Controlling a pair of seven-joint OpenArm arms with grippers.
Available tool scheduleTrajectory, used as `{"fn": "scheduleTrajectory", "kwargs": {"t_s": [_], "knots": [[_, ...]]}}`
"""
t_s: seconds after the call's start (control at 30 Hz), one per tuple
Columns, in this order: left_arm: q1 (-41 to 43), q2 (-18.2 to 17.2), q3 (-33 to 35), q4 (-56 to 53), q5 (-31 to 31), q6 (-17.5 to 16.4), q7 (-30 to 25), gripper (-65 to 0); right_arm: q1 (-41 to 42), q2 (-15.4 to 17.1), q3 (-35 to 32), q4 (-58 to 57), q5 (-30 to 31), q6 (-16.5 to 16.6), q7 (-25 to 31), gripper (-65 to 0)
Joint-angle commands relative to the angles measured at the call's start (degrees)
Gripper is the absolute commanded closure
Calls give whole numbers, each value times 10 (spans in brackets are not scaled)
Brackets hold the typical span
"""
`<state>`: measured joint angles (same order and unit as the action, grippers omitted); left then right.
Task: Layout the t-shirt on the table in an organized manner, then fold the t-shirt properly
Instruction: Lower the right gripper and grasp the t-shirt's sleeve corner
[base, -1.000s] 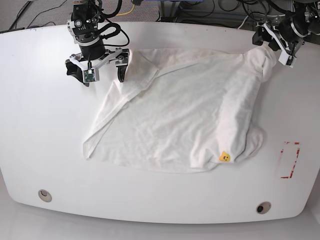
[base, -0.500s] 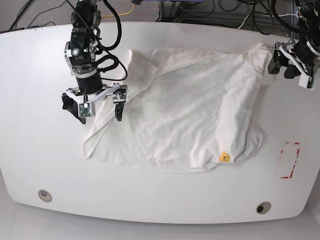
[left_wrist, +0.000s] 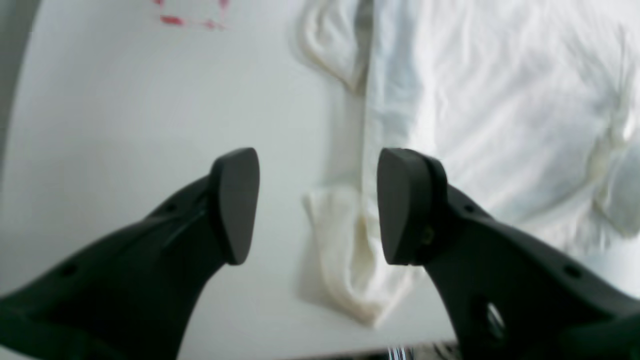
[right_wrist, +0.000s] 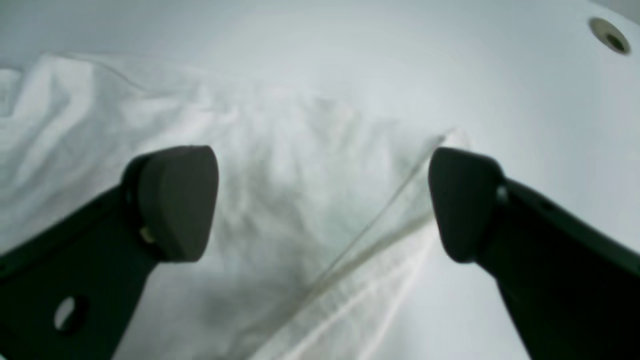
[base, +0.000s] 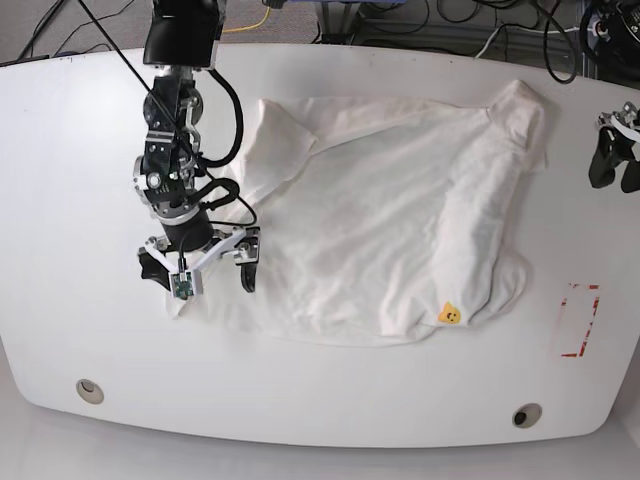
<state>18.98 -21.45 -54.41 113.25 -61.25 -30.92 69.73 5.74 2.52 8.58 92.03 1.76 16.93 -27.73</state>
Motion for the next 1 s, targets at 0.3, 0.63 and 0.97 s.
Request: {"fn": "scheduleTrajectory", "kwargs": {"t_s": [0.3, 0.63, 0.97], "knots": [[-33, -13, -27, 7, 4, 3, -13, -354, 210, 20, 0, -247, 0, 32, 19, -650], [-34, -11, -27, 7, 19, 1, -13, -354, 345, 80, 0, -507, 0, 32, 100, -650], [-33, -11, -29, 7, 17, 0, -13, -354, 341, 134, 0, -604, 0, 32, 148, -650]]}}
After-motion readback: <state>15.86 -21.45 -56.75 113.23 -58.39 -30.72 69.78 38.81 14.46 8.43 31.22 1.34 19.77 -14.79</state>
